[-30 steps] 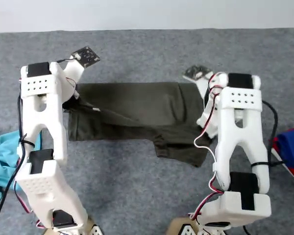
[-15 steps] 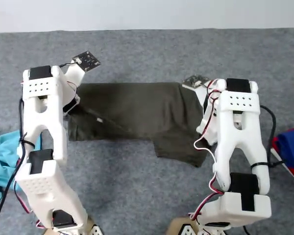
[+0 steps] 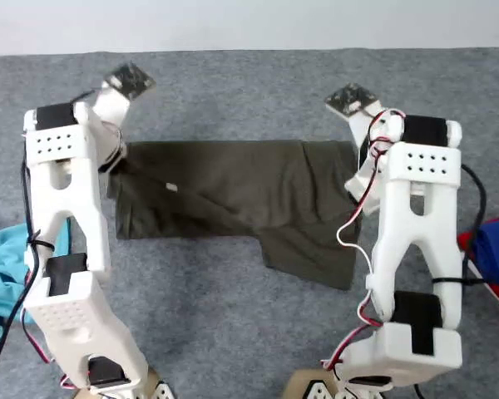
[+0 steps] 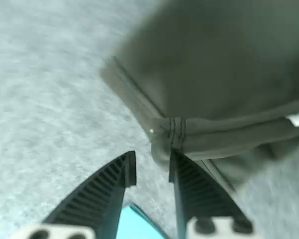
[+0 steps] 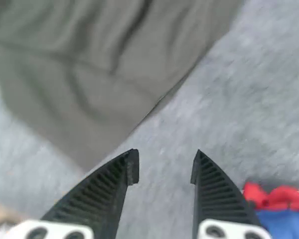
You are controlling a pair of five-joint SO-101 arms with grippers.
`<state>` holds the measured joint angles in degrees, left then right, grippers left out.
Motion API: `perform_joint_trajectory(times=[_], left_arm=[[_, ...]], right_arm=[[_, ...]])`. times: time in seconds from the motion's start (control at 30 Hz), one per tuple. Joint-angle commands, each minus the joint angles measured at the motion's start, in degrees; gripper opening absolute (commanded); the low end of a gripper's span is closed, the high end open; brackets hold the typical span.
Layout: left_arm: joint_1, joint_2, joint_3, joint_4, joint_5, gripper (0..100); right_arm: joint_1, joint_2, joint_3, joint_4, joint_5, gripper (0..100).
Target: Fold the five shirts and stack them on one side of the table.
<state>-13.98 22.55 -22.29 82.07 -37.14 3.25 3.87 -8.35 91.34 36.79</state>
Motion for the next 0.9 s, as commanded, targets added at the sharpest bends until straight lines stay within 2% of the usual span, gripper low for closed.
perform_joint_trajectory(times=[0.0, 0.17, 0.3, 0.5, 0.73, 0.87], left_arm=[[-0.26, -1.14, -3.56, -3.52, 7.30, 9], [-0.18, -1.14, -8.40, 1.49, 7.91, 4], [-0.18, -1.14, -11.12, 6.15, 3.43, 4], [-0.09, -0.35, -11.65, 3.78, 3.16, 3], [0.97, 5.71, -9.98, -5.45, 18.02, 3], [4.13, 11.16, -9.98, -8.00, 21.45, 2]], right_arm=[[-0.66, 1.89, -2.73, -8.13, -6.15, 18.0], [-0.66, 4.26, -2.73, -12.44, -10.29, 18.0], [-0.66, 4.53, -2.73, -12.18, -10.29, 18.0], [-2.86, 4.70, -2.55, -12.62, -10.29, 18.0], [-7.69, 4.70, -2.46, -12.26, -10.29, 18.0], [-7.34, 4.62, -2.46, -10.68, -10.37, 18.0]])
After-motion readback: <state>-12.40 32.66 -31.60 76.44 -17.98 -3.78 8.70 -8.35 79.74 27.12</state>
